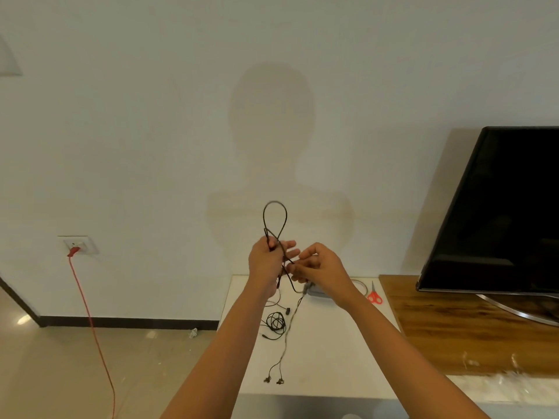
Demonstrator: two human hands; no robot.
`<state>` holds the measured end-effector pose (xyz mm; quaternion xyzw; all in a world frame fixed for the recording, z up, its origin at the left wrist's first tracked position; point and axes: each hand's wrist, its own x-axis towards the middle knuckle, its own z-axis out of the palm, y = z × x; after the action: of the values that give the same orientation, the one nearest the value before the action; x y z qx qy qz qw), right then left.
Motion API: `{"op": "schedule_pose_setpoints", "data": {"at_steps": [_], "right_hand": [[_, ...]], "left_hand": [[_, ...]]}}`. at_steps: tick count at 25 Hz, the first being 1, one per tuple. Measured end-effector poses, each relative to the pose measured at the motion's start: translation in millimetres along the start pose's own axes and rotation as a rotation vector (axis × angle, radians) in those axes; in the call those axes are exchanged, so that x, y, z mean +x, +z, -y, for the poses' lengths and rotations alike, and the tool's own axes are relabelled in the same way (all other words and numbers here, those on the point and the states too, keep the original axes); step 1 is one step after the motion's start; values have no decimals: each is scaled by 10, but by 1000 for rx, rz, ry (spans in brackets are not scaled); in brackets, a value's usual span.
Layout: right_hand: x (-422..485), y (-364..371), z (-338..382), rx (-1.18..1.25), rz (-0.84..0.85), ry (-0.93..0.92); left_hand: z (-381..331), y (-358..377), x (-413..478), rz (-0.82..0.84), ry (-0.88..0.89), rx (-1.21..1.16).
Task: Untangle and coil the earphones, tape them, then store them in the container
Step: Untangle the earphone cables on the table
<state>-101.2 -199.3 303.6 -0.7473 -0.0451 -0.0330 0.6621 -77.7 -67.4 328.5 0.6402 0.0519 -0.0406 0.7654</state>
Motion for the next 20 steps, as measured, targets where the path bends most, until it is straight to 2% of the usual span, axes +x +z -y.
{"op": "schedule_pose_setpoints", "data": {"at_steps": [2, 6, 10, 12, 15, 20], "right_hand": [[-44, -26, -71, 69, 31, 47], [-201, -73, -306, 41, 221, 108], [-284, -111, -417, 116, 159, 182], [-273, -121, -379, 132, 141, 181], [-232, -115, -264, 143, 104, 152], [-135, -166, -98, 64, 52, 113]], "left_hand": [[-115, -57, -30, 6, 57, -61], [-347, -249, 17, 21, 175, -172], [-459, -464, 76, 31, 216, -203], [-432, -516, 91, 28, 222, -74], [-334, -531, 115, 51, 244, 311], [-152, -575, 101, 271, 213, 659]]}}
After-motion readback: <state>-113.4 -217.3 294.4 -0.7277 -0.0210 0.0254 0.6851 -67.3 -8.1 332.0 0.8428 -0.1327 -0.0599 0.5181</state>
